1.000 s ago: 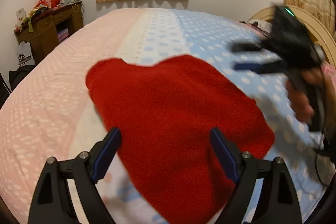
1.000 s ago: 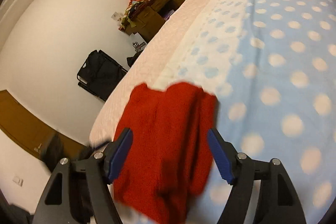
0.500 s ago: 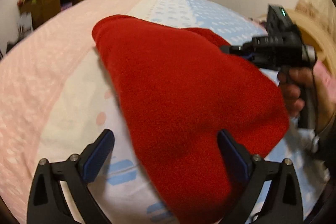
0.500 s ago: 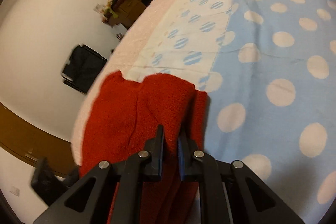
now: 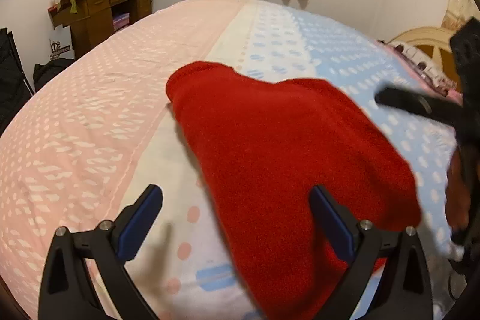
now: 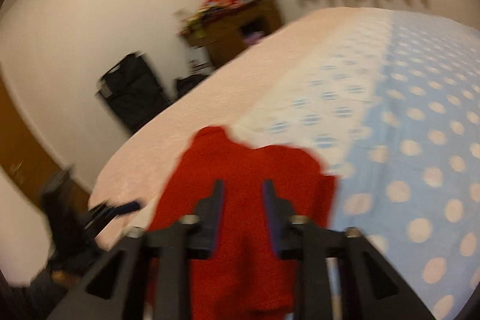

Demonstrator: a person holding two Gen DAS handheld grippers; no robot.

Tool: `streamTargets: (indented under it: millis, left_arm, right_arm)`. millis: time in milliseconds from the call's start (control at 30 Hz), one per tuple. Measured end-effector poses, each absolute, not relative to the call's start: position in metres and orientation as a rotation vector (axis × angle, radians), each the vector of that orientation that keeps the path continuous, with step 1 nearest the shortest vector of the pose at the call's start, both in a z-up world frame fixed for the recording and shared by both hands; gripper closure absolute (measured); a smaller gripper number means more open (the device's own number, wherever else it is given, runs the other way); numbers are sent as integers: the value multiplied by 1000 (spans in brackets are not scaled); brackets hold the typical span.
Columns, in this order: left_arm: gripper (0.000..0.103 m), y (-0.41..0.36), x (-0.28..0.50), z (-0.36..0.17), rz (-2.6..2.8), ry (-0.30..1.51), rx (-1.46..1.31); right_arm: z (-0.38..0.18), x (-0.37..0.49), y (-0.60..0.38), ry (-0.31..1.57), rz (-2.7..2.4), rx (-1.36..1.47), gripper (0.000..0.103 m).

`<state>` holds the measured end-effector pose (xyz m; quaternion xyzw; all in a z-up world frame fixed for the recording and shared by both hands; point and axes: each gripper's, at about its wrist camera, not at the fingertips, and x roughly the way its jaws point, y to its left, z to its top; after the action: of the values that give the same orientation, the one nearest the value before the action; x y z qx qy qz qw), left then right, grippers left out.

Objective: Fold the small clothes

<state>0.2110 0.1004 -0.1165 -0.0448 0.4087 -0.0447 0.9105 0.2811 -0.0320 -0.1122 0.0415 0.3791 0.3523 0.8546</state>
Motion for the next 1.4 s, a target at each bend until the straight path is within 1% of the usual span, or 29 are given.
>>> streamTargets:
  millis: [100,133,167,200,333,467,633,833,1133,1267,1400]
  left_arm:
    - [0,103,215,-122,-80,863,-97]
    - [0,104,212,-120,-77,866,-102]
    - [0,103,209,-117,-70,865,-98]
    - [0,102,204,-113,-68,857,-86]
    - [0,101,183,-93,-56,809,-47]
    - [0,102,156,-69,-50,729,-59]
    - [0,99,117,-44,-58,635,-39]
    - [0,93,99,-24,-73,569,-70]
    - [0,92,78,-5,-95,490,-82]
    - [0,93,77,-3,-95,478,-87]
    - [0,94,76,-5,-91,478,-93]
  right_arm:
    - [-150,283,-16,915,681,0,42]
    - [-159,282,-16,914,685,-3,42]
    - [-157,276,-18,866,691,-9,42]
    - [-155,271,-19,856,690,-19,42]
    - [-138,256,-30,844,664,44,42]
    - [-112,227,-44,753,568,71,42]
    - [-81,179,-49,659,484,23,41]
    - [-52,135,-56,578,428,7,41]
    - [-24,97,-46,500,408,-64,38]
    - [-20,87,-39,478,418,-93,35]
    - [-20,84,-37,476,420,-94,35]
